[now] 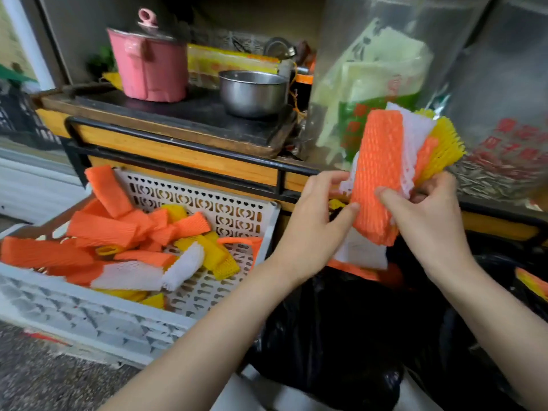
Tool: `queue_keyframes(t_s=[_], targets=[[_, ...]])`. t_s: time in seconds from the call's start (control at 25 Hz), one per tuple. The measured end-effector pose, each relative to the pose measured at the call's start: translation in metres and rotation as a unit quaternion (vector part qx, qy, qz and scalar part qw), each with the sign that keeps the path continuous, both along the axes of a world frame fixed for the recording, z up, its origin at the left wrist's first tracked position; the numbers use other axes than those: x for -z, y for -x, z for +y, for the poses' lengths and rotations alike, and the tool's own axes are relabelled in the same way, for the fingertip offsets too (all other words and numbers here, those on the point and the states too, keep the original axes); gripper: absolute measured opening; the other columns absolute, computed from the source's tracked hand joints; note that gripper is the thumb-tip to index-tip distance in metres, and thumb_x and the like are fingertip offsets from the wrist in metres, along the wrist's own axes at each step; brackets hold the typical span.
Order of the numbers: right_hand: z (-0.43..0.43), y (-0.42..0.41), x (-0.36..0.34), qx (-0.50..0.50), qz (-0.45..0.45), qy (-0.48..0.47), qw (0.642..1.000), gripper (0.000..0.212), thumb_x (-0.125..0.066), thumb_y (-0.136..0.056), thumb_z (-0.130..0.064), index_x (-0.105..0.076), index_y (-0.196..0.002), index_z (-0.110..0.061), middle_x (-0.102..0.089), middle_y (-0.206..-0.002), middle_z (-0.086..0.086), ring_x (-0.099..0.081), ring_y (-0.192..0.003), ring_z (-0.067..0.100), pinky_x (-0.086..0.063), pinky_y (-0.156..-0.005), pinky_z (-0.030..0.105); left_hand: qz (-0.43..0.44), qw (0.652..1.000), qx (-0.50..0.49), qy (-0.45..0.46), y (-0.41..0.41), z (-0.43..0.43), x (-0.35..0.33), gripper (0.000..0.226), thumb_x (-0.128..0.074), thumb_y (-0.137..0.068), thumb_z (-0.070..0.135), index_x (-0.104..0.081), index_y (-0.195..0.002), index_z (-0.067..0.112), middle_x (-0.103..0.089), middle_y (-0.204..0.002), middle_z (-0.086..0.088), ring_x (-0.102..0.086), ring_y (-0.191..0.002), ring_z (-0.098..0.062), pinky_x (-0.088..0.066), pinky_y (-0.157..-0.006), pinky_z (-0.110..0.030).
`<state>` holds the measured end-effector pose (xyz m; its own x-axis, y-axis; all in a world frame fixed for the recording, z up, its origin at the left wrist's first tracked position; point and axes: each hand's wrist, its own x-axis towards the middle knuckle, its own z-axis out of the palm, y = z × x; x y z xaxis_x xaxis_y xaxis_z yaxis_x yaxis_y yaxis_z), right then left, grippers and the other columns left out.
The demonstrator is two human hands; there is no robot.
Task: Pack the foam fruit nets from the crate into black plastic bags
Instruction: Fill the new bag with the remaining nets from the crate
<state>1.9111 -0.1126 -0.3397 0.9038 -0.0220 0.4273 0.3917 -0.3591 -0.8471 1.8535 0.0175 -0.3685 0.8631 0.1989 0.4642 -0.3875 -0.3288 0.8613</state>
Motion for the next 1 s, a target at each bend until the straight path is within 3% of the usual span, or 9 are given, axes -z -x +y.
queue_keyframes(t_s=[0.12, 0.2, 0.28, 0.4, 0.48, 0.64, 0.72, 0.84, 1.0], targets=[[-0.023, -0.018, 0.013, 0.031, 0.026, 0.020, 0.999, 0.055, -0.068, -0.063, -0.038, -0.041, -0.104, -0.015, -0.057, -0.103, 0.003, -0.060, -0.096, 0.029, -0.049, -0.086, 0.043, 0.117, 0.986, -0.061, -0.097, -0.021, 0.002, 0.024, 0.062, -0.067, -0.085, 0.021, -0.036, -0.138, 0.016, -0.042, -0.134, -0.001, -0.043, -0.121, -0.009, -0.032, -0.099, -0.015], [-0.031, -0.026, 0.028, 0.024, 0.051, 0.082, 0.995, 0.056, -0.073, -0.067, -0.031, -0.042, -0.111, -0.012, -0.057, -0.109, 0.006, -0.058, -0.102, 0.029, -0.047, -0.087, 0.039, 0.195, 0.956, -0.093, -0.198, -0.027, 0.007, 0.041, 0.062, -0.067, -0.081, 0.023, -0.039, -0.137, 0.017, -0.050, -0.131, -0.003, -0.048, -0.121, -0.018, -0.036, -0.105, -0.031], [-0.037, -0.030, 0.043, -0.006, 0.092, 0.193, 0.977, 0.058, -0.075, -0.069, -0.026, -0.043, -0.116, -0.012, -0.057, -0.110, 0.007, -0.057, -0.103, 0.029, -0.044, -0.082, 0.034, 0.213, 0.941, -0.139, -0.222, -0.027, 0.012, 0.051, 0.043, -0.063, -0.082, 0.021, -0.052, -0.124, 0.020, -0.062, -0.116, 0.000, -0.057, -0.110, -0.022, -0.042, -0.099, -0.044], [-0.049, -0.034, 0.050, -0.041, 0.113, 0.336, 0.934, 0.067, -0.076, -0.068, -0.030, -0.043, -0.123, -0.015, -0.058, -0.115, 0.007, -0.056, -0.104, 0.029, -0.044, -0.081, 0.035, 0.148, 0.954, -0.204, -0.164, -0.020, 0.022, 0.041, 0.008, -0.059, -0.087, 0.020, -0.063, -0.093, 0.017, -0.063, -0.080, 0.005, -0.060, -0.081, -0.018, -0.045, -0.072, -0.027], [-0.050, -0.033, 0.046, -0.088, 0.112, 0.389, 0.910, 0.073, -0.078, -0.067, -0.032, -0.042, -0.129, -0.018, -0.058, -0.119, 0.007, -0.055, -0.106, 0.027, -0.045, -0.085, 0.034, 0.129, 0.966, -0.205, -0.093, -0.017, 0.029, 0.031, 0.011, -0.059, -0.089, 0.021, -0.061, -0.079, 0.017, -0.052, -0.065, 0.011, -0.053, -0.065, -0.008, -0.038, -0.059, -0.020], [-0.039, -0.015, 0.040, -0.231, 0.041, 0.524, 0.818, 0.083, -0.072, -0.075, -0.044, -0.030, -0.145, -0.026, -0.044, -0.136, -0.001, -0.036, -0.119, 0.019, -0.031, -0.099, 0.025, 0.126, 0.977, -0.151, 0.082, -0.013, 0.029, 0.017, 0.027, -0.059, -0.091, 0.018, -0.052, -0.066, 0.022, -0.043, -0.056, 0.012, -0.047, -0.057, 0.000, -0.040, -0.062, -0.016], [-0.029, -0.010, 0.048, -0.262, -0.012, 0.540, 0.800, 0.069, -0.065, -0.081, -0.048, -0.035, -0.142, -0.035, -0.042, -0.132, -0.005, -0.034, -0.116, 0.016, -0.030, -0.100, 0.025, 0.110, 0.981, -0.141, 0.078, -0.011, 0.023, 0.013, 0.024, -0.058, -0.092, 0.017, -0.053, -0.069, 0.021, -0.042, -0.056, 0.012, -0.045, -0.053, 0.005, -0.036, -0.056, -0.006], [-0.012, -0.015, 0.067, -0.294, 0.001, 0.555, 0.778, 0.047, -0.055, -0.093, -0.031, -0.044, -0.138, -0.034, -0.045, -0.121, 0.001, -0.042, -0.120, 0.020, -0.032, -0.093, 0.025, 0.073, 0.987, -0.127, 0.066, -0.008, 0.015, 0.005, 0.016, -0.058, -0.092, 0.017, -0.057, -0.076, 0.019, -0.045, -0.061, 0.013, -0.047, -0.062, 0.002, -0.038, -0.059, -0.007], [-0.003, -0.032, 0.063, -0.268, 0.077, 0.561, 0.779, 0.054, -0.062, -0.088, -0.034, -0.045, -0.138, -0.024, -0.052, -0.135, 0.001, -0.048, -0.122, 0.019, -0.035, -0.096, 0.023, 0.069, 0.990, -0.118, 0.037, -0.002, 0.016, 0.004, 0.020, -0.059, -0.091, 0.017, -0.054, -0.072, 0.023, -0.047, -0.062, 0.013, -0.047, -0.062, -0.001, -0.037, -0.058, -0.006]])
